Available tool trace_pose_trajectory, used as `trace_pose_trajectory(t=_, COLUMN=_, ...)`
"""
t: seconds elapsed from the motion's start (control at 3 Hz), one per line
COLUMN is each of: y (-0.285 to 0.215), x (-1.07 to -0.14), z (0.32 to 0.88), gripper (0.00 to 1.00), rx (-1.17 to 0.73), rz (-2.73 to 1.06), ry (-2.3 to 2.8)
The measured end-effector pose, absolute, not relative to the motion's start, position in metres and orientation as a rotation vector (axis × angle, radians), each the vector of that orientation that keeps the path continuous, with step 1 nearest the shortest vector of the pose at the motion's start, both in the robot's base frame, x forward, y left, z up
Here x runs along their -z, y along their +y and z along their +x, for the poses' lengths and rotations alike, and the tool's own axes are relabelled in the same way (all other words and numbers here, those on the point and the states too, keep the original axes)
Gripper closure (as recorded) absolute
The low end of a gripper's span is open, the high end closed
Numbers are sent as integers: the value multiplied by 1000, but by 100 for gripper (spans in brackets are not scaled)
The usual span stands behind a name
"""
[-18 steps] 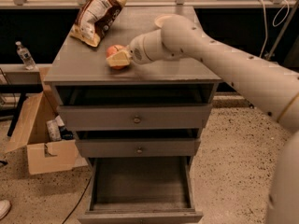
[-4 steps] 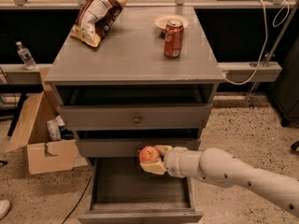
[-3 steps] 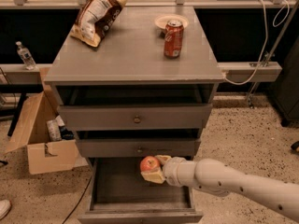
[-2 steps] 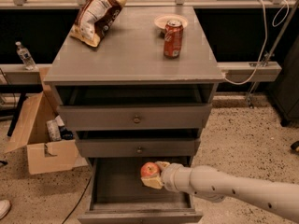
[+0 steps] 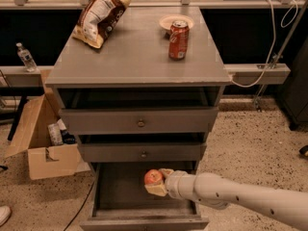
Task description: Place apple into bottom drawer
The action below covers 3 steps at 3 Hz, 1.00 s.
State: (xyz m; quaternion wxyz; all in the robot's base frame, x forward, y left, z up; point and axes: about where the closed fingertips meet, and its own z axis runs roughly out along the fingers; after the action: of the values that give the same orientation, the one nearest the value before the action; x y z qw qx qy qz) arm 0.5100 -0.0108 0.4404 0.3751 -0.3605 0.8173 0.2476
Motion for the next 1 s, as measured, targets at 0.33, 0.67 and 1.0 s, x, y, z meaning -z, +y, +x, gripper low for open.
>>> trace_pose_trajectory(t=0.33, y=-2, x=-403, z=519, gripper=100, rx=-679, rz=-994, ry=2045)
trace_pose_trajectory(t=0.67, y=14, x=-356, z=528, gripper=100, rx=-772, rz=-1055, ry=2000)
trace_pose_trajectory(t=1.0, y=29, x=-306, z=547, gripper=100, rx=-893, rz=-1102, ry=1950)
